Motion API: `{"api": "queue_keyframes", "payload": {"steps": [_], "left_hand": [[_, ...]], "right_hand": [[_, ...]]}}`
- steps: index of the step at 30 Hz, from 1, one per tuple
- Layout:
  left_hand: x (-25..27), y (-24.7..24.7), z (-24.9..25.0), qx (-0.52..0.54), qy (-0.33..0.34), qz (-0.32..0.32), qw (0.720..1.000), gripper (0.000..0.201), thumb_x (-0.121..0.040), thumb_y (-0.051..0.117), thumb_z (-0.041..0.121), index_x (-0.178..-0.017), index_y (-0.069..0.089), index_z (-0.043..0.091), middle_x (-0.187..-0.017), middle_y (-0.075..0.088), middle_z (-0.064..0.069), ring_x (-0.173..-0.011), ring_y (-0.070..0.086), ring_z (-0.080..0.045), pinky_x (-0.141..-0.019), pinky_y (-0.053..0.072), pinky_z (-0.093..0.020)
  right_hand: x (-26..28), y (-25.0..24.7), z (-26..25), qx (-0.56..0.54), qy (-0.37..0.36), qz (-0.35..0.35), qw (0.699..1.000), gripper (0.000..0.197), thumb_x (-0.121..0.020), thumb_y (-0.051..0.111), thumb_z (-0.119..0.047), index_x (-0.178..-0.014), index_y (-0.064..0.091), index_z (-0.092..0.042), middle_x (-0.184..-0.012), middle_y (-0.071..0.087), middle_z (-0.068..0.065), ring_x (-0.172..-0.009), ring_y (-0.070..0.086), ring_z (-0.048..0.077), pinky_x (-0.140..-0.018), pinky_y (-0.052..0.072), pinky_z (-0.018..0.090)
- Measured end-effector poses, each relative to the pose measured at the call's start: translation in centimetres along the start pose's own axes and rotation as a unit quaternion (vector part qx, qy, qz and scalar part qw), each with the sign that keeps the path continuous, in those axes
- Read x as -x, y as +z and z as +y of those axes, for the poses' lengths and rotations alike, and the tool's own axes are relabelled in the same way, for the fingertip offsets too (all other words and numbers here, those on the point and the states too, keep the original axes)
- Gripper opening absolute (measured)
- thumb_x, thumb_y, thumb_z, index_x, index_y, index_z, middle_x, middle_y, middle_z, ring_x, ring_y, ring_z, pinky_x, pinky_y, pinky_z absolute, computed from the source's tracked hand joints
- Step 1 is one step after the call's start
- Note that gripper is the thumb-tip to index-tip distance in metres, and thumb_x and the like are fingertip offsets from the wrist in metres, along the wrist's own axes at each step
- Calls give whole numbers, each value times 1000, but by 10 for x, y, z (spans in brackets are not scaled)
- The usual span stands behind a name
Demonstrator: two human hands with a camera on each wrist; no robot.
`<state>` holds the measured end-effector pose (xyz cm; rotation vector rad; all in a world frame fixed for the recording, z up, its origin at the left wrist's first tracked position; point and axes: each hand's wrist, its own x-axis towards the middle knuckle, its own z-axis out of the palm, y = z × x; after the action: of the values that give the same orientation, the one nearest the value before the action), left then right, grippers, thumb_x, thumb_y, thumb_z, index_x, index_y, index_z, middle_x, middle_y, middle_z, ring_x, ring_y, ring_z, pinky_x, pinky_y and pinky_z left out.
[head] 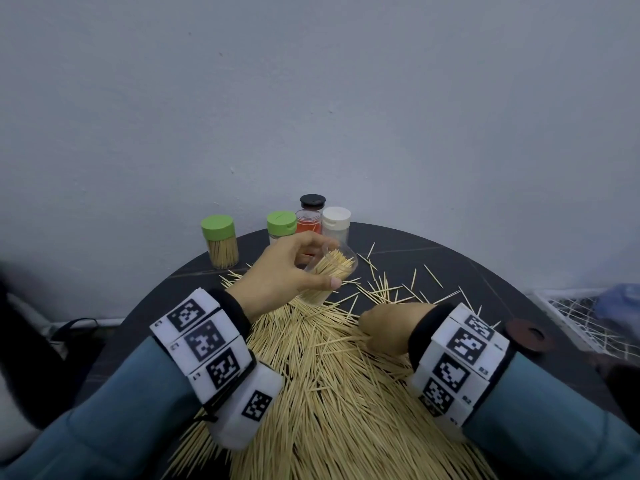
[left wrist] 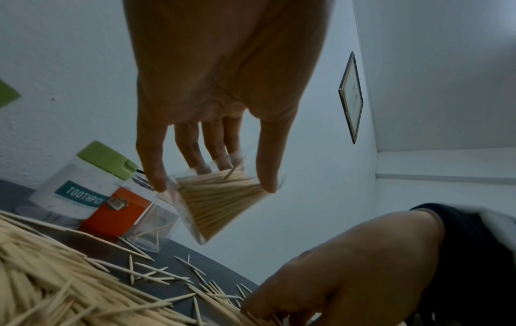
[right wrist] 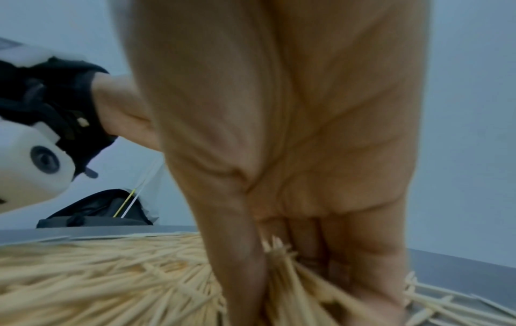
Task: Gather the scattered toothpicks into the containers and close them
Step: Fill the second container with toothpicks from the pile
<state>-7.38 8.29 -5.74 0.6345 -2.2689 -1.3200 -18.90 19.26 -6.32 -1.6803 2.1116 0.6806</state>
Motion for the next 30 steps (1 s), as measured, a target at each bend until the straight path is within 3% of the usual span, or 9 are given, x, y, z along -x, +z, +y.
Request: {"api": "queue_keyframes", "payload": {"steps": [2, 4, 7, 9, 12, 17, 21, 27, 30], "left_hand": [[0, 0, 0, 0, -3, 1, 1000, 55, -70, 81, 16, -121, 61, 22, -103, 61, 13, -104, 59, -7, -92, 45, -26], [1, -1, 1, 1, -6, 0, 1000, 55, -70, 81, 17, -121, 60, 23, -107, 62, 11, -106, 59, -9, -96, 45, -30], [1, -2, 2, -5, -8, 4, 1000, 56, -70, 81, 18, -121, 60, 23, -112, 63, 9, -110, 58, -10, -101, 44, -36], [1, -2, 2, -5, -8, 7, 1000, 55, -70, 81, 18, -121, 61, 24, -114, 63, 9, -110, 58, -9, -103, 43, -37], [2, -3, 3, -3, -13, 7, 1000, 55, -70, 81, 18, -121, 60, 25, -114, 62, 11, -111, 57, -8, -104, 43, -39], [2, -3, 3, 10, -11, 6, 1000, 54, -70, 82, 18, -119, 61, 27, -115, 65, 6, -109, 59, -11, -103, 44, -42], [1, -5, 4, 31, -5, 19, 999, 51, -71, 79, 12, -117, 61, 25, -115, 65, 3, -107, 60, -11, -96, 47, -29], [0, -6, 4, 22, 3, 34, 999, 52, -72, 79, 13, -119, 61, 22, -113, 64, 5, -106, 59, -11, -97, 45, -29], [1, -2, 2, 10, 0, 7, 1000, 51, -72, 79, 14, -119, 61, 23, -109, 64, 9, -100, 60, -5, -83, 46, -20]], "right_hand": [[2, -1, 3, -22, -4, -3, 1000, 38, -101, 34, -15, -138, 36, -5, -142, 40, 10, -129, 40, 24, -101, 34, 33], [2, -3, 8, -63, -12, 1, 998, 35, -101, 32, -15, -133, 42, -6, -135, 47, 10, -115, 48, 22, -93, 37, 31], [-3, -3, 15, -160, -21, -7, 987, 31, -100, 29, -10, -120, 52, -9, -111, 58, 6, -98, 50, 18, -85, 37, 27], [-8, -1, 22, -259, -29, -1, 966, 28, -98, 27, -4, -96, 54, -10, -85, 56, 0, -83, 53, 15, -75, 40, 22], [-11, 1, 30, -401, -18, 12, 916, 31, -99, 24, -4, -78, 43, -15, -72, 49, -3, -63, 49, 7, -55, 39, 13], [-18, 6, 36, -621, -75, 16, 780, 30, -101, 25, -3, -78, 43, -10, -65, 41, 1, -54, 40, 9, -57, 46, 18], [-23, 1, 38, -739, -104, 72, 661, 28, -101, 25, -1, -81, 41, -12, -62, 38, 0, -45, 38, 5, -49, 41, 18], [-12, -22, 38, -804, -151, 216, 533, 31, -101, 22, -1, -79, 42, -13, -61, 36, -1, -42, 34, 4, -44, 31, 15], [-4, -34, 36, -818, -183, 276, 471, 28, -102, 22, -4, -83, 41, -13, -62, 36, -2, -43, 35, 3, -44, 31, 13]]}}
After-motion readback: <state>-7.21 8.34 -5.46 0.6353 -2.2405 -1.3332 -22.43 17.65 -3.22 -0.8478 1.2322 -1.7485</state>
